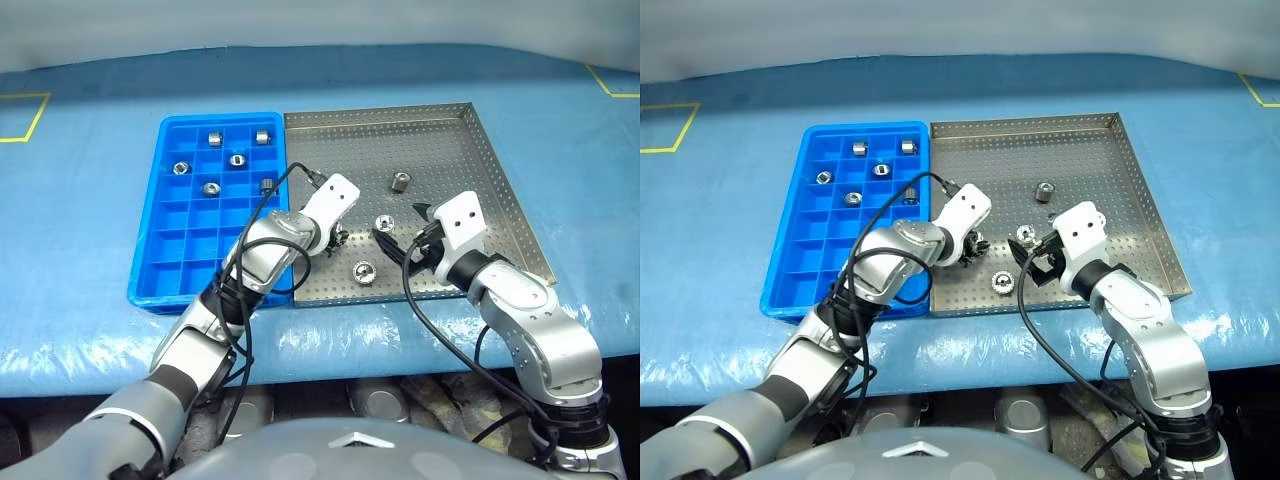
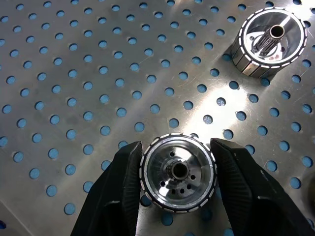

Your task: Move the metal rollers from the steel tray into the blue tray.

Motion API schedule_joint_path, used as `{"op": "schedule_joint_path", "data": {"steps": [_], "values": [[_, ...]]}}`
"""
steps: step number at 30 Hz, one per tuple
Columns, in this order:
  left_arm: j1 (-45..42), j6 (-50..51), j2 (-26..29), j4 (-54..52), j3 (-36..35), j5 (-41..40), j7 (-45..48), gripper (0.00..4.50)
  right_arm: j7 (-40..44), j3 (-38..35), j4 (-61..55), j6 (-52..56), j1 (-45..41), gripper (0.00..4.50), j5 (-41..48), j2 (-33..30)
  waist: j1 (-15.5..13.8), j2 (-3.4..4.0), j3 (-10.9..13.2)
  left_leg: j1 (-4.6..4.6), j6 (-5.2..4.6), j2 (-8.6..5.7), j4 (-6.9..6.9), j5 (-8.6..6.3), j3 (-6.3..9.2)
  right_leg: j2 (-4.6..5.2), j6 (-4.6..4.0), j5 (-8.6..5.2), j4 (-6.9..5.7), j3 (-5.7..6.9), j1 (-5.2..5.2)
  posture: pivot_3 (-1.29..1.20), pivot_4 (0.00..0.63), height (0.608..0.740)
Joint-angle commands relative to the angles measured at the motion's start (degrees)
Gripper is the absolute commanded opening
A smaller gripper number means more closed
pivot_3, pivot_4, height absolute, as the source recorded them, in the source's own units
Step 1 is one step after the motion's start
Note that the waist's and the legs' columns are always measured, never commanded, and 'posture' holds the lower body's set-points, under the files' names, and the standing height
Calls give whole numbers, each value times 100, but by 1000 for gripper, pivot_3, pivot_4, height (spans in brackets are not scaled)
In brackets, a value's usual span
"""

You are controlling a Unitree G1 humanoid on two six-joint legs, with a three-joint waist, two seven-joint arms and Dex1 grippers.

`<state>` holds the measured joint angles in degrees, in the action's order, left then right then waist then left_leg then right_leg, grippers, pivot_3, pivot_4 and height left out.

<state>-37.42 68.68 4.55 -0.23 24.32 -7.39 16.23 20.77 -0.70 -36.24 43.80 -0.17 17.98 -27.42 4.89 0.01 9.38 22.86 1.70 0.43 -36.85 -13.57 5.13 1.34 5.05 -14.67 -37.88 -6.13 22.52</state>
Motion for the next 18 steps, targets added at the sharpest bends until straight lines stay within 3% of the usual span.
{"op": "schedule_joint_path", "data": {"steps": [1, 5, 12, 18], "values": [[-28, -69, -30, -105, -61, 15, 26, 1702, -43, -136, -175, -142, -44, 4500, -28, 10, -2, 0, 0, 0, 0, 0, 0, 0, 0, 0, 0, 0, 0, 0, 0, -104, 150, 740], [4, -163, -74, -250, -181, -71, 83, 1705, -27, -169, -183, -128, -44, 4500, -29, -8, -2, 0, 0, 0, 0, 0, 0, 0, 0, 0, 0, 0, 0, 0, 0, -101, 150, 740], [143, -18, 253, -1855, -840, -880, 766, 1705, 542, -156, -327, -60, 334, 4500, 167, -464, -7, 0, 0, 5, 0, 0, 2, 0, 0, 2, -4, 3, 2, 0, 2, -85, 150, 740], [378, 345, 805, -2850, -1206, -668, 289, 1705, 921, -134, -447, 16, 513, 4500, 399, -701, -11, 0, 0, -3, 0, 2, -1, 0, -1, 0, 1, 0, -3, -1, -1, -54, 150, 740]]}}
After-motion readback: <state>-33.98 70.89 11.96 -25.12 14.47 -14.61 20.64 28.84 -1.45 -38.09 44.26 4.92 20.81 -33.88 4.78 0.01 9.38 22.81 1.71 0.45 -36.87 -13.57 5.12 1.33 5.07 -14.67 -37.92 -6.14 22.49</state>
